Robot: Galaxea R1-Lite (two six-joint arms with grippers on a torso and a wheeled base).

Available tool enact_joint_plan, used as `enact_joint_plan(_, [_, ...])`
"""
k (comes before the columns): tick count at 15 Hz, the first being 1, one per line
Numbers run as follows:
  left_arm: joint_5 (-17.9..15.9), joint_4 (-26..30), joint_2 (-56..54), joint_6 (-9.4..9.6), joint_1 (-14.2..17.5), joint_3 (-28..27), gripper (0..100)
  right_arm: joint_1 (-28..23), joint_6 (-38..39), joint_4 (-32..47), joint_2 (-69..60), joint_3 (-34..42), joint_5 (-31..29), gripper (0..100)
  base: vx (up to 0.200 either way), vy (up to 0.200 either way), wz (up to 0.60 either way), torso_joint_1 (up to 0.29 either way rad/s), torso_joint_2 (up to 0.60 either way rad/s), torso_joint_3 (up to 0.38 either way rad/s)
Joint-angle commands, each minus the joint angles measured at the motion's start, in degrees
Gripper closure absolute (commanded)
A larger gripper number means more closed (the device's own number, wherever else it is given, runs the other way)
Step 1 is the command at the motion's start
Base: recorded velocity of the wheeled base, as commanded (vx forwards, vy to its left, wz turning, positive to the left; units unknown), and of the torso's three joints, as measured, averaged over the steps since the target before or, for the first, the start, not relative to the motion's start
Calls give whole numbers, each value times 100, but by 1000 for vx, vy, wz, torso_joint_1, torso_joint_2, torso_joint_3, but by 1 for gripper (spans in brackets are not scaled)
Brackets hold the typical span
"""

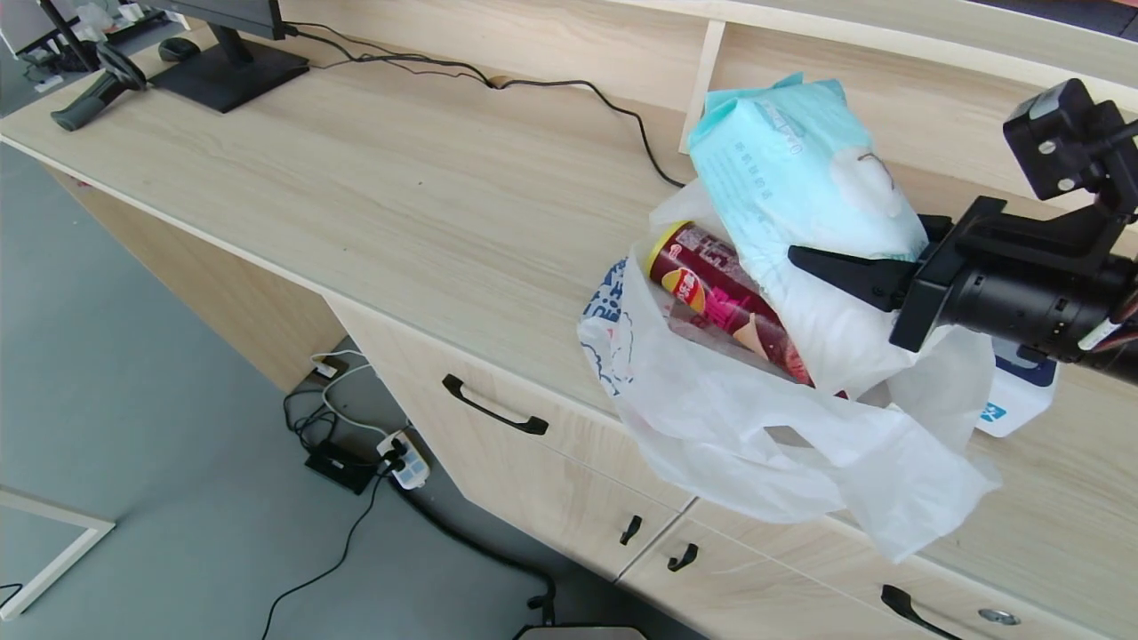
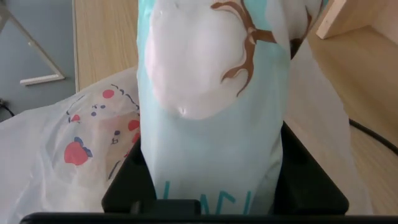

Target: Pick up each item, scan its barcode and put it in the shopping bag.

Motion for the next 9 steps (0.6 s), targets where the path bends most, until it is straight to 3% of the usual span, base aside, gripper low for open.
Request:
enact_joint_plan(1, [1, 7, 0, 4, 2, 0, 0, 90, -8, 97, -157, -50, 21, 100, 0, 0, 0, 0, 0, 0])
enact_joint_plan(9, [1, 16, 9, 4, 2, 0, 0, 239, -667, 554, -192, 284, -374, 100, 0, 0, 0, 0, 0, 0])
